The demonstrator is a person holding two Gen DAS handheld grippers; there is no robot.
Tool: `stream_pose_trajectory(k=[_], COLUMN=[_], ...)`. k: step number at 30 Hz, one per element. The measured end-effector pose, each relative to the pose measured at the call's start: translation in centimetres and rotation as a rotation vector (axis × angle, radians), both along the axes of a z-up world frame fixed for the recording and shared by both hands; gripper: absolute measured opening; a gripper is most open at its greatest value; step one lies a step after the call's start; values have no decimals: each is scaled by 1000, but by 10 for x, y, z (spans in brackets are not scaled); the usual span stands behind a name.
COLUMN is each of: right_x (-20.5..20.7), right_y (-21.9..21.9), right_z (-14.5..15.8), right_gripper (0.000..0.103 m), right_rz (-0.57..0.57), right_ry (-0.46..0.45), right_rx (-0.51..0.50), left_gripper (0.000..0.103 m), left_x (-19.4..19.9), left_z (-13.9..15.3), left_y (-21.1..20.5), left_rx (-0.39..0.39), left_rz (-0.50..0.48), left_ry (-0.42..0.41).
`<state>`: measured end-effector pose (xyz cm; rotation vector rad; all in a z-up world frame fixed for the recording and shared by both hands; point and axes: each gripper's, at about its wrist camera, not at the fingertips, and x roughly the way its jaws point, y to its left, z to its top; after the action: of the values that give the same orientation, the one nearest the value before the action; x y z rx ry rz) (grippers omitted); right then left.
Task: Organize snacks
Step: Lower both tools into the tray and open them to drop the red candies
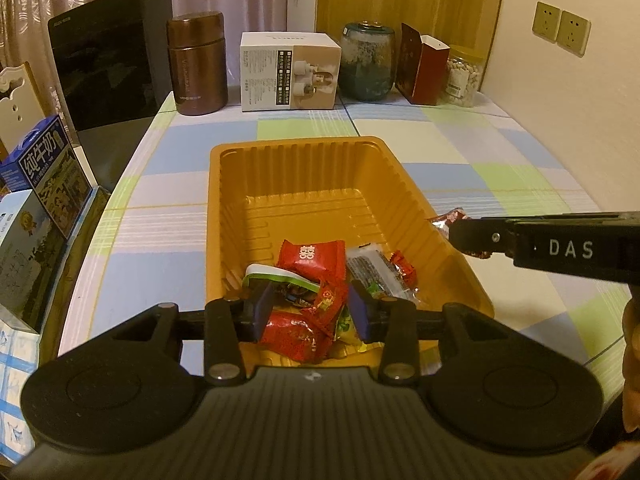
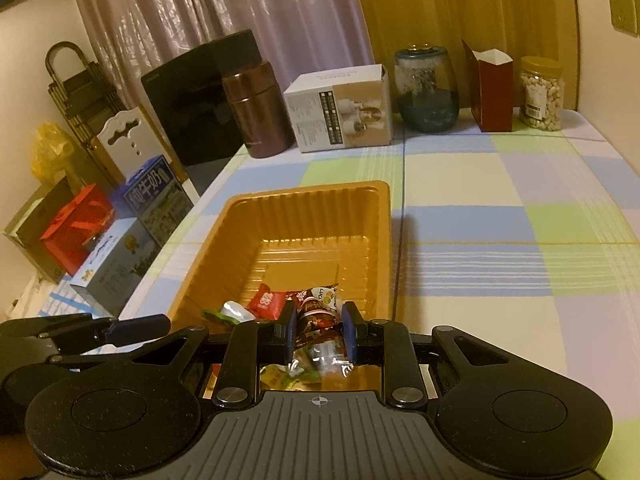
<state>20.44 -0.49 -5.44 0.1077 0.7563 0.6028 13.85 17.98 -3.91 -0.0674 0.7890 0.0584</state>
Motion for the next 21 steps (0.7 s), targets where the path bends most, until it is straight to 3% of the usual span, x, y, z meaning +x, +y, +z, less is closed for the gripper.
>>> stream_pose_trajectory(k=[7, 9, 10, 12, 21], right_x=[8, 12, 12, 12, -1], right_y=[3, 1, 0, -5, -35], right_z=[-3, -5, -6, -5, -3], right_gripper=[24, 27, 31, 59, 60], right_rz=[10, 19, 16, 1, -83], right_ry=[19, 42, 46, 34, 36], right_rx=[47, 86, 98, 116, 89], left_gripper=[38, 43, 50, 55, 68], left_x=[2, 1, 0, -2, -13], left_z=[-2, -2, -2, -2, 1], left_y=[4, 5, 5, 7, 0], left_rx=[0, 2, 2, 2, -8], left_rz=[7, 13, 16, 20, 24], left_ry=[-2, -2, -4, -10, -12])
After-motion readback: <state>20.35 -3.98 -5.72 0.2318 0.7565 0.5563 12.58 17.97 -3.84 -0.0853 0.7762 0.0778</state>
